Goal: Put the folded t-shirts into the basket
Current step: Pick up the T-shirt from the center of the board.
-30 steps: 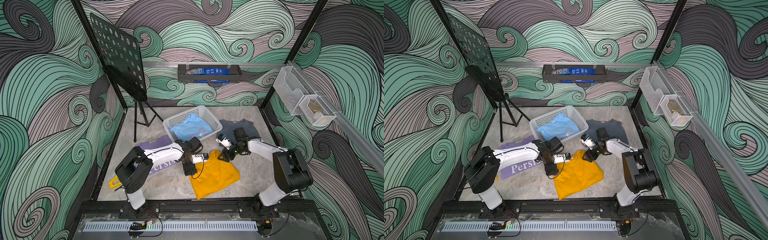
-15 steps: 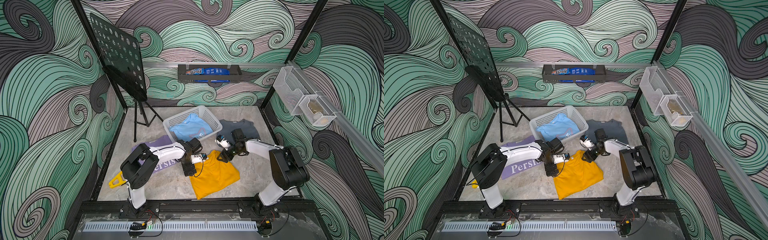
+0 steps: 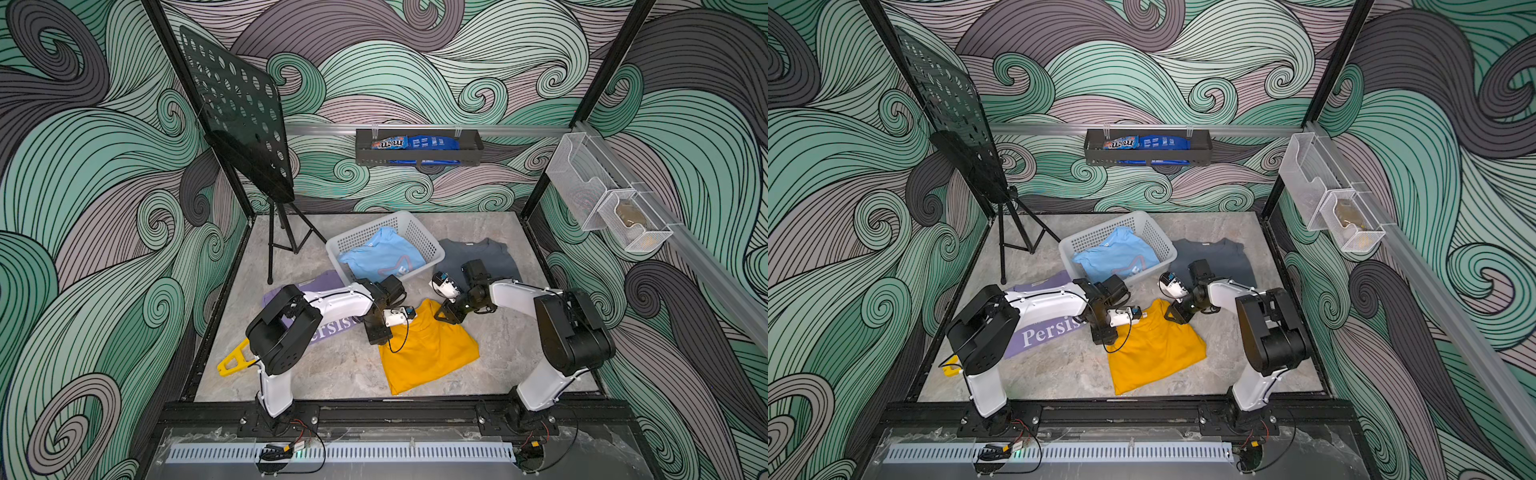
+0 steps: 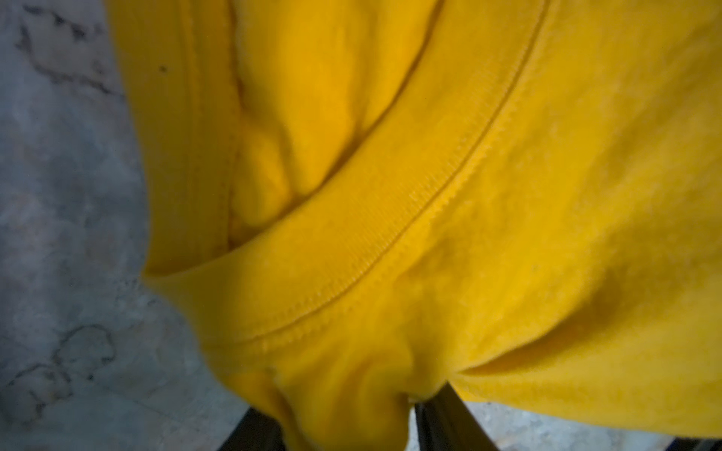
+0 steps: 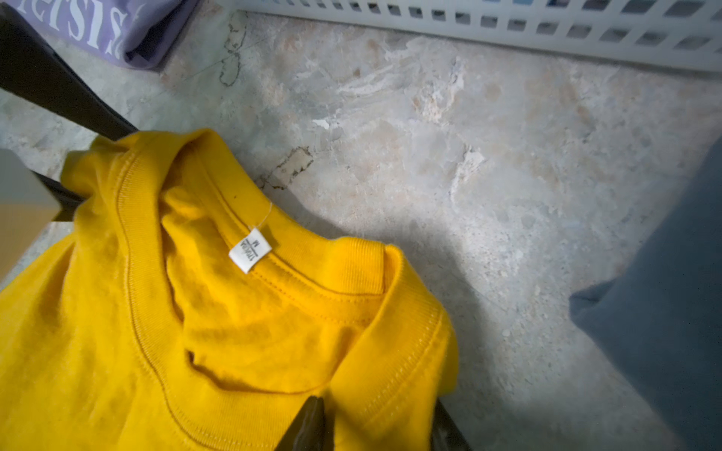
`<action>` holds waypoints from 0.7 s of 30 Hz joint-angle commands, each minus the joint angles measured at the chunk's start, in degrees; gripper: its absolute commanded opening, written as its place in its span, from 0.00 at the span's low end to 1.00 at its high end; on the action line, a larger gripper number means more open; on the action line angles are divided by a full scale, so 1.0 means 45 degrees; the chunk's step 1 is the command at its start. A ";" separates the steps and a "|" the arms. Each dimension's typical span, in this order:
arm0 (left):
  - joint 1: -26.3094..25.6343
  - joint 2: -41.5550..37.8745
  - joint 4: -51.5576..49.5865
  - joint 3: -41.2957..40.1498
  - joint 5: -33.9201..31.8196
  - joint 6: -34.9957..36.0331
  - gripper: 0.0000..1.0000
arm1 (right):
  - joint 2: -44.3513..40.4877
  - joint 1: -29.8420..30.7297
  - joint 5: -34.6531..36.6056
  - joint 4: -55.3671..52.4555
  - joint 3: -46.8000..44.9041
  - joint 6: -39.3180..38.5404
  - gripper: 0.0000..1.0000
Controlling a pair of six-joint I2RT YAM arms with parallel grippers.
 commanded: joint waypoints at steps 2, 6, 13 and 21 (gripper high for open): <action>-0.0088 0.0119 0.0146 -0.0174 0.0183 -0.0136 0.29 | 0.0278 -0.0051 -0.0841 -0.0366 -0.0066 0.0231 0.26; -0.0086 -0.0393 0.0293 -0.0300 0.0157 -0.0205 0.12 | -0.0368 -0.0390 -0.1776 -0.0273 -0.0059 0.0252 0.05; 0.0191 -0.1539 0.0252 -0.0330 0.0428 0.0103 0.00 | -0.2251 -0.0778 -0.3041 -0.0033 -0.0486 -0.0051 0.00; 0.0499 -0.3375 -0.1006 0.0218 0.0771 0.1069 0.00 | -0.3802 -0.1172 -0.3835 -0.0543 -0.0118 -0.0084 0.00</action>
